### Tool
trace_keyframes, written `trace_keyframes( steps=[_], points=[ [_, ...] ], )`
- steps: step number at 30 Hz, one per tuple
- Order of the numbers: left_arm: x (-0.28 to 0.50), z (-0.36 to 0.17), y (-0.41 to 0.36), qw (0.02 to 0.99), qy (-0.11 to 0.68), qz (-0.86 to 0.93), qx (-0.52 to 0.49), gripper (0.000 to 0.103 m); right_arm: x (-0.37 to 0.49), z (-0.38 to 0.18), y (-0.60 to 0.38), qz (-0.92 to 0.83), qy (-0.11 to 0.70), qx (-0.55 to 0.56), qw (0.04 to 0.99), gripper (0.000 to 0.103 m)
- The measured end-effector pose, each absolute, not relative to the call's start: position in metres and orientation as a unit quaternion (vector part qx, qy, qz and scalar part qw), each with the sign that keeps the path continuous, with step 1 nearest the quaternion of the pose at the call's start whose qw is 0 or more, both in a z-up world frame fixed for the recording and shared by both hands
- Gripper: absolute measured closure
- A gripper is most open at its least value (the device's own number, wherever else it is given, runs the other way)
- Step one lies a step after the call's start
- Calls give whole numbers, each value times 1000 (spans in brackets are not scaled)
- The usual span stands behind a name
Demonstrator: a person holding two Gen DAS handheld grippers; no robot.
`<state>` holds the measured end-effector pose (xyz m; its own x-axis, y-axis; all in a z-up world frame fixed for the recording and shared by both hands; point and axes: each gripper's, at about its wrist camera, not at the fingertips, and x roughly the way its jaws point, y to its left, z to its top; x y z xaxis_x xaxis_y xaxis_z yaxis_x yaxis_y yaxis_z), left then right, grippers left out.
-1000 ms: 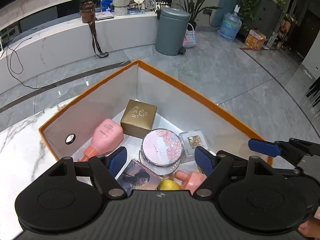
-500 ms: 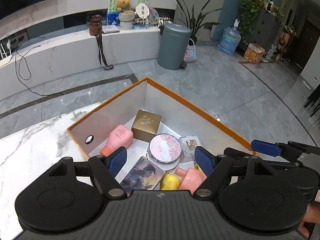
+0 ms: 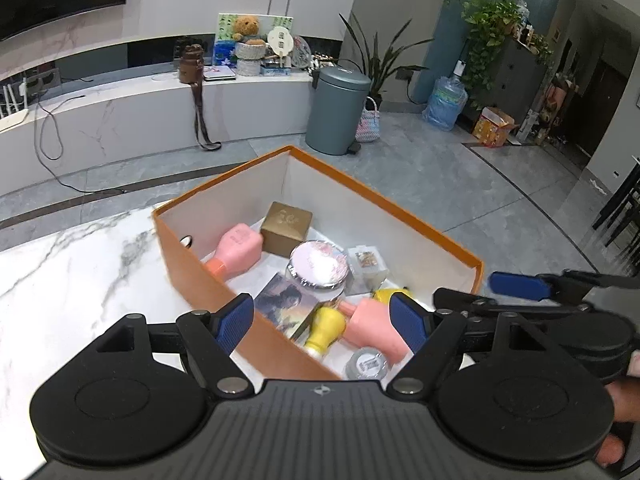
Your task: Organize rigid objects
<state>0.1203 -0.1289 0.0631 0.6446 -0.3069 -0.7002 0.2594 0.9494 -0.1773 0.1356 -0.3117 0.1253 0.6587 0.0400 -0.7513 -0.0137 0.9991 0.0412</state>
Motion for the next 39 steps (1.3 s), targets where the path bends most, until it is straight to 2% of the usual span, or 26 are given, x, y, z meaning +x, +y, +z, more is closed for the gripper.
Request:
trace_keyframes(
  steps=[12,17,39],
  points=[
    [100,50,-124,915,380,-135,-23,11,101,133,-299,-8,391,8,920,29],
    [100,40,-121,906,409,-106,-10,10,98,129,-297,-15,396,14,918,21],
    [81,49,-119,913,399,-78,10,10,85,124,-291,-21,397,8,918,20]
  ],
)
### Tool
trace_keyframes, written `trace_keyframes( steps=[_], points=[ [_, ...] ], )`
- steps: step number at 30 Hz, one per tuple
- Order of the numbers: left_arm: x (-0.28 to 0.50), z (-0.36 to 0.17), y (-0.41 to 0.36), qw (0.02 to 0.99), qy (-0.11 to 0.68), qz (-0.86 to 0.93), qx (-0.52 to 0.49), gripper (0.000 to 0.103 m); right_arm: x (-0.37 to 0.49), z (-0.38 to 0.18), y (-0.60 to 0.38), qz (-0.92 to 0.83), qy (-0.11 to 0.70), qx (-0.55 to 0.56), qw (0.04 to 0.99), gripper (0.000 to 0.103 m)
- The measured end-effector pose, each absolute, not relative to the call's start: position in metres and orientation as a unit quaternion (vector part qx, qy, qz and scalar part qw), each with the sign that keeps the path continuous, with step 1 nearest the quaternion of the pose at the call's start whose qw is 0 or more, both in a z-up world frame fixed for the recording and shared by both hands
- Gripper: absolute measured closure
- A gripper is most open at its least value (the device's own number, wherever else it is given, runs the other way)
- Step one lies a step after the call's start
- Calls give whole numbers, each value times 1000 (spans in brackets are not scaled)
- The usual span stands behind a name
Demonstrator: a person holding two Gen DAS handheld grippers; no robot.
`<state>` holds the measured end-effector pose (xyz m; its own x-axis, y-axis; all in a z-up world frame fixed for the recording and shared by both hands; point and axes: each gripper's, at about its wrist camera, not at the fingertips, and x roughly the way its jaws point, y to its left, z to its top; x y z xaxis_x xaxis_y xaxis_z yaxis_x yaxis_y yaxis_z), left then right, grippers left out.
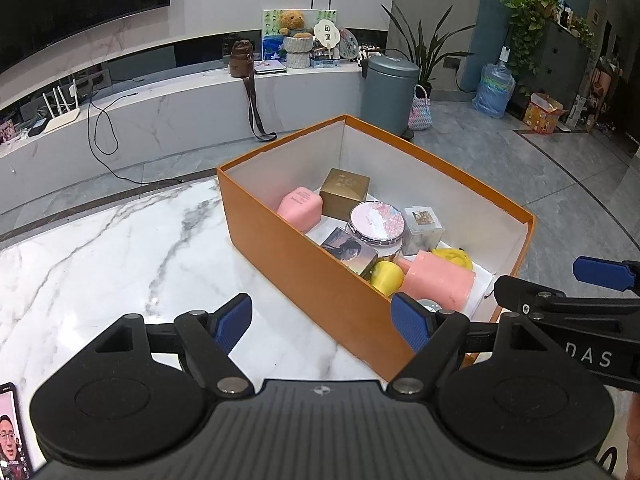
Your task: Organize rigid objects
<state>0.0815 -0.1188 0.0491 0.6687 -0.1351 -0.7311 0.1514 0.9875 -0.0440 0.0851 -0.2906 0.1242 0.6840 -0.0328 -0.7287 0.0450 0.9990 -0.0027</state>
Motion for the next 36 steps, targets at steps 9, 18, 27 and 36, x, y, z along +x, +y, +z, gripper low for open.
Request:
trace_keyframes(
  steps=[9,18,27,36],
  points=[
    [81,50,-118,914,397,-78,11,10,83,125,-290,-22,393,7,919,20],
    [81,50,-119,914,398,-79,9,10,82,124,-290,-24,393,7,919,20],
    [81,52,-118,914,398,-78,9,10,81,124,-290,-26,393,4,919,20],
    [80,51,-118,914,398,-78,10,10,81,124,-289,-26,393,4,919,20]
  ],
)
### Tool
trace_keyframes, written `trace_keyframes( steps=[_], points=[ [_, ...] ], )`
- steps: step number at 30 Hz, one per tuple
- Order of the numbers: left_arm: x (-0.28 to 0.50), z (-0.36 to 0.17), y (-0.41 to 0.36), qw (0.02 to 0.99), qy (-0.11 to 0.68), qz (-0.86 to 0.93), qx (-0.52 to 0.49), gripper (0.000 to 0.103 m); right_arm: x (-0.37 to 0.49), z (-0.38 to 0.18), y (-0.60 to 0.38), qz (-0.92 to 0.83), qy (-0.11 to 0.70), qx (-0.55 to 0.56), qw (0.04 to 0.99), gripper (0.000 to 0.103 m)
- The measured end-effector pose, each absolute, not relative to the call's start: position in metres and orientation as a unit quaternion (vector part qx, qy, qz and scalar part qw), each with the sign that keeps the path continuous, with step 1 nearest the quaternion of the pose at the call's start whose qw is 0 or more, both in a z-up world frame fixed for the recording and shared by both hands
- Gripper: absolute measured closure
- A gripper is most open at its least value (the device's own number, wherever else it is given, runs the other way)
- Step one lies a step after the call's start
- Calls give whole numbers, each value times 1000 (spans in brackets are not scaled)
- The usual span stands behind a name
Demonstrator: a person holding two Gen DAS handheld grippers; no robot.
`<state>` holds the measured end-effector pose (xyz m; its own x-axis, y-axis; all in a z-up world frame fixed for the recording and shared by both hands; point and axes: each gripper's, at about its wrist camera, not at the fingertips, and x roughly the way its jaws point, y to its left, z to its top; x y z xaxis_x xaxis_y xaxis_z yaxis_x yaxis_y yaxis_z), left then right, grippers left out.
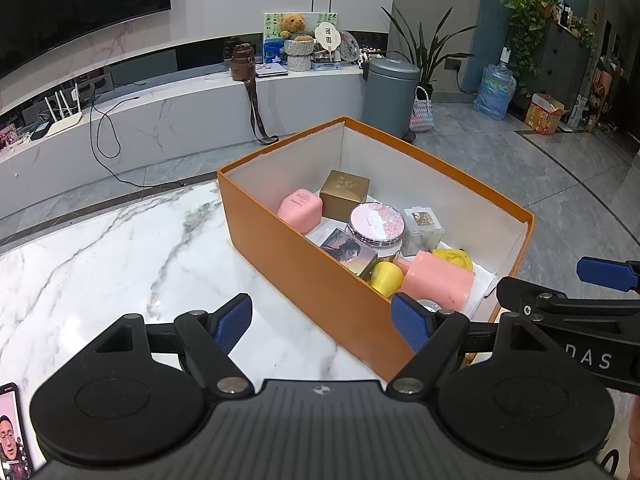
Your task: Organize rigid objects
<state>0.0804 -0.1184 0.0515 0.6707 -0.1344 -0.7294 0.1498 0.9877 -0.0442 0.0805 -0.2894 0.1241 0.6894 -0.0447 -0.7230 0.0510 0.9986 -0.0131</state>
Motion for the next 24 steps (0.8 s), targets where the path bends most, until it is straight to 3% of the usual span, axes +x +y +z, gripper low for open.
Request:
trace_keyframes(
  steps=[24],
  points=[
    [76,52,-120,922,378,-82,15,10,78,123,-290,-30,392,5,919,20]
  ],
)
